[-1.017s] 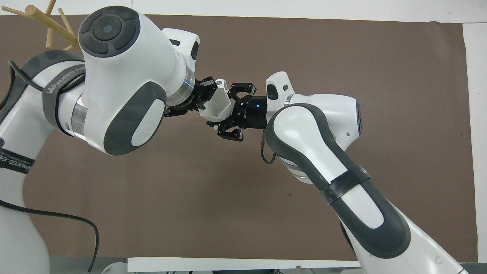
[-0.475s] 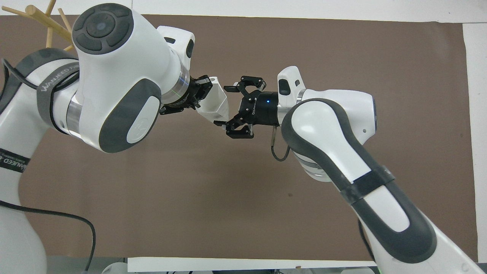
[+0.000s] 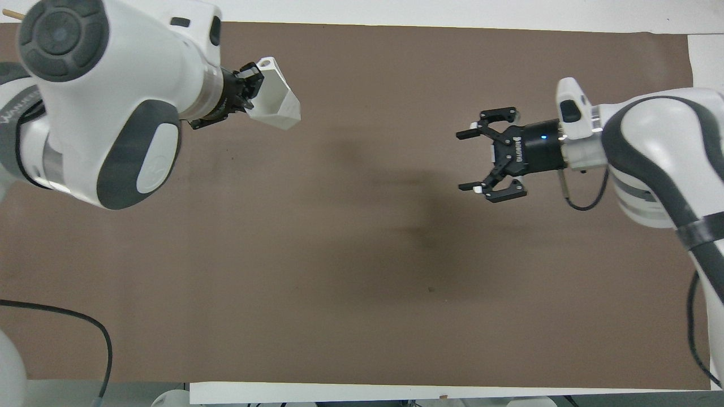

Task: Hang cup on rack
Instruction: 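Carry the cup with the left gripper while the right gripper withdraws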

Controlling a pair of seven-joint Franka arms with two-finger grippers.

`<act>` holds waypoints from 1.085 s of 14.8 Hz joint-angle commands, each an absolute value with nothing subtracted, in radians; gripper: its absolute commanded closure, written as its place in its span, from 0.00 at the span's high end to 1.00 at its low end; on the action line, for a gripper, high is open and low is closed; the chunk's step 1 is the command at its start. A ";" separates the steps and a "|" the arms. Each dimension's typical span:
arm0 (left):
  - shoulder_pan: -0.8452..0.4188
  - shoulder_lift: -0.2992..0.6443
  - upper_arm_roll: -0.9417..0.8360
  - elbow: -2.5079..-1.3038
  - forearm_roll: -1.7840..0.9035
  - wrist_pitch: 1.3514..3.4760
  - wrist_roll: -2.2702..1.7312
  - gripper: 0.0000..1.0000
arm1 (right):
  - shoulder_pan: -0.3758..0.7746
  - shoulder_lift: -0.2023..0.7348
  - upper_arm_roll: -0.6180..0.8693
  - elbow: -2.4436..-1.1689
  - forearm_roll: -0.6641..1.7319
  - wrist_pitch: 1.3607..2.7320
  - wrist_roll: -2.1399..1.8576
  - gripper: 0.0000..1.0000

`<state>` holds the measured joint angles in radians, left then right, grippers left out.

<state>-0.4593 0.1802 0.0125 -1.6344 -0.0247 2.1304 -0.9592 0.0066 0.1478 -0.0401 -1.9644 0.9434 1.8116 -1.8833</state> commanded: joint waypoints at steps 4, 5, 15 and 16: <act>-0.325 -0.015 0.003 -2.072 -0.044 2.711 -1.046 0.00 | -0.187 0.117 -0.026 -1.870 0.499 1.735 -1.870 0.99; -0.324 -0.029 0.003 -2.115 -0.064 2.764 -1.049 0.00 | -0.192 0.114 -0.028 -1.861 0.451 1.735 -1.867 0.99; -0.235 0.046 0.003 -2.161 -0.383 2.979 -1.046 0.00 | -0.173 0.014 -0.015 -1.610 0.060 1.634 -1.336 0.99; -0.235 0.058 0.003 -2.163 -0.383 2.981 -1.045 0.00 | -0.160 0.015 -0.014 -1.564 0.020 1.574 -1.222 0.99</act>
